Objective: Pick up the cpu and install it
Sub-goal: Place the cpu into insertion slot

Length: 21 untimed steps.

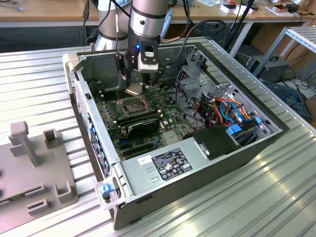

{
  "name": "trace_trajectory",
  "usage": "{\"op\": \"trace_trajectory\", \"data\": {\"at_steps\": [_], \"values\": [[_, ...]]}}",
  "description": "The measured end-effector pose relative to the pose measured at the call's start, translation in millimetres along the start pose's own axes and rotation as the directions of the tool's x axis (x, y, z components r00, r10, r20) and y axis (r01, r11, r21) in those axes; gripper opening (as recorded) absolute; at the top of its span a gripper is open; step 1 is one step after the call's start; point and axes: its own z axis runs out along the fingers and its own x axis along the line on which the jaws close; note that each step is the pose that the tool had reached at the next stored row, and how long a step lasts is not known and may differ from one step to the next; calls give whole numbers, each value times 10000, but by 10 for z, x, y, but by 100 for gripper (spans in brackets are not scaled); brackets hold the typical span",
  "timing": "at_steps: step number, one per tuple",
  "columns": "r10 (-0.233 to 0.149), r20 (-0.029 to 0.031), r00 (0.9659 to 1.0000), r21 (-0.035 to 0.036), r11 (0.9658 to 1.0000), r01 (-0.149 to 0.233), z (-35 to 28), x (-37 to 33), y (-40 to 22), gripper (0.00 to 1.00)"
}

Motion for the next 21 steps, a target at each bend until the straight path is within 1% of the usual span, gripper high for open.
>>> {"op": "trace_trajectory", "data": {"at_steps": [2,4,5,6,7,9,11,13,15,16,17,18,19,20,21], "values": [[299,-16,9996,1,9996,-299,6,0,0,55],[671,-35,9977,1,9977,-671,14,0,1,55],[1079,-56,9941,3,9942,-1079,24,0,1,55],[1361,-70,9907,6,9907,-1361,31,0,2,55],[1667,-86,9860,7,9860,-1667,39,0,2,55],[2007,-104,9796,11,9796,-2007,48,0,2,55],[2536,-131,9672,17,9673,-2536,61,0,3,55],[2878,-148,9576,23,9577,-2878,70,0,3,55],[3386,-174,9408,32,9409,-3386,83,0,4,55],[3563,-183,9342,35,9344,-3562,88,0,5,55],[3748,-193,9269,39,9271,-3748,93,0,5,55],[3974,-204,9174,44,9176,-3974,99,0,5,55],[4129,-213,9105,48,9108,-4129,104,0,5,55],[4262,-220,9044,51,9046,-4262,108,0,6,55],[4482,-235,8936,55,8939,-4482,115,0,6,55]]}}
